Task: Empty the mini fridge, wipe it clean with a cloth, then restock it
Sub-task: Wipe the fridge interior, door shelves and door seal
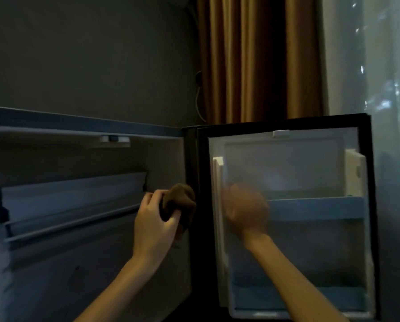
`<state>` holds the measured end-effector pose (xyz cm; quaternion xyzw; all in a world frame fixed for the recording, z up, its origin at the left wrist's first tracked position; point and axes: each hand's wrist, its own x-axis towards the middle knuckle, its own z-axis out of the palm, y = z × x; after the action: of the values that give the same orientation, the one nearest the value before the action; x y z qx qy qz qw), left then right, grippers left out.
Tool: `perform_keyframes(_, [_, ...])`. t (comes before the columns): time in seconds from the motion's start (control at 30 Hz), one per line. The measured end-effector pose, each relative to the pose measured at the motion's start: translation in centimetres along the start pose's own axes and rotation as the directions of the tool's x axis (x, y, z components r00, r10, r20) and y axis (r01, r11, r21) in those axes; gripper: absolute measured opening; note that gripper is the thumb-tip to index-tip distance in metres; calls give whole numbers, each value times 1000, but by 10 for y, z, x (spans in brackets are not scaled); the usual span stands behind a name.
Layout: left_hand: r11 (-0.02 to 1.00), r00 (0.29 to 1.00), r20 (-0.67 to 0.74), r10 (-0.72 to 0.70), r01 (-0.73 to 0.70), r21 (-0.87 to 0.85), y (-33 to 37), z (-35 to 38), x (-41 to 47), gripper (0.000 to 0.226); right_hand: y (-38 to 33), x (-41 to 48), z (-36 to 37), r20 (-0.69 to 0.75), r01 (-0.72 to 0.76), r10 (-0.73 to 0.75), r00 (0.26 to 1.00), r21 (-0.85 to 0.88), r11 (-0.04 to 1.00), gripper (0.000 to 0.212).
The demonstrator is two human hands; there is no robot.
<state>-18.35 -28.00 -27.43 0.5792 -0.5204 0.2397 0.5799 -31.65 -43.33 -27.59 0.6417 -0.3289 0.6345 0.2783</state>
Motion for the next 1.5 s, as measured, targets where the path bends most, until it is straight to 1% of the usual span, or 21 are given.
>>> perform_keyframes(0.1, [998,996,-70,61,-60,11,-1,15,17,23,8,1,14,-61,-35,38,997,49,998,41])
perform_keyframes(0.2, [987,973,-170,158,-151,49,12,30,47,29,19,2,23,-69,-46,55,996,117,992,43])
perform_keyframes(0.27, [974,937,-268,225,-227,24,29,38,74,35,26,2,28,-53,-43,51,997,142,989,42])
perform_keyframes(0.33, [934,880,-320,351,-354,50,48,47,104,41,30,3,31,-42,-30,37,998,156,987,41])
perform_keyframes(0.37, [903,854,-297,426,-421,85,53,54,117,41,31,3,33,-50,-23,32,998,156,988,40])
perform_keyframes(0.43, [838,823,-173,541,-513,183,56,74,138,41,34,3,37,-85,-11,25,996,159,987,42])
perform_keyframes(0.5, [801,825,-40,564,-535,267,44,96,139,44,36,3,40,-102,-7,28,994,196,981,55])
perform_keyframes(0.53, [784,817,-9,576,-550,289,35,103,134,46,37,3,41,-103,-6,29,994,215,977,57])
perform_keyframes(0.63, [710,741,0,672,-644,286,9,114,113,43,36,4,39,-100,0,23,995,220,975,45])
perform_keyframes(0.67, [696,728,-8,686,-653,299,3,115,107,42,36,3,38,-87,5,15,996,222,975,43])
perform_keyframes(0.8, [714,753,-76,653,-579,394,-7,118,80,38,37,3,38,-58,1,12,998,231,973,45])
perform_keyframes(0.87, [694,728,-95,679,-593,409,-16,116,58,36,35,4,36,-57,-6,20,998,232,973,45])
perform_keyframes(0.93, [676,719,-50,693,-624,392,-20,108,45,41,33,4,35,-54,-13,27,998,233,972,44])
perform_keyframes(1.03, [725,776,55,628,-609,320,-15,96,61,73,31,3,34,-54,-21,34,998,227,974,44])
perform_keyframes(1.07, [709,772,77,631,-614,346,-12,94,70,73,31,3,33,-57,-20,34,998,223,975,43])
perform_keyframes(1.13, [641,732,113,672,-652,406,-13,95,83,60,31,3,32,-67,-22,37,997,209,978,42])
perform_keyframes(1.2, [623,711,122,693,-675,396,-16,99,85,59,30,3,32,-81,-27,45,996,208,978,42])
perform_keyframes(1.23, [651,726,101,681,-662,371,-17,103,81,61,30,2,33,-85,-30,49,995,212,977,43])
perform_keyframes(1.33, [784,810,14,587,-572,241,-21,117,55,64,30,2,36,-92,-38,58,994,214,976,42])
perform_keyframes(1.43, [799,813,28,581,-577,170,-34,130,16,59,28,1,36,-90,-55,76,993,213,975,42])
perform_keyframes(1.5, [793,807,20,591,-585,170,-42,132,7,51,27,1,35,-89,-68,90,992,222,973,42])
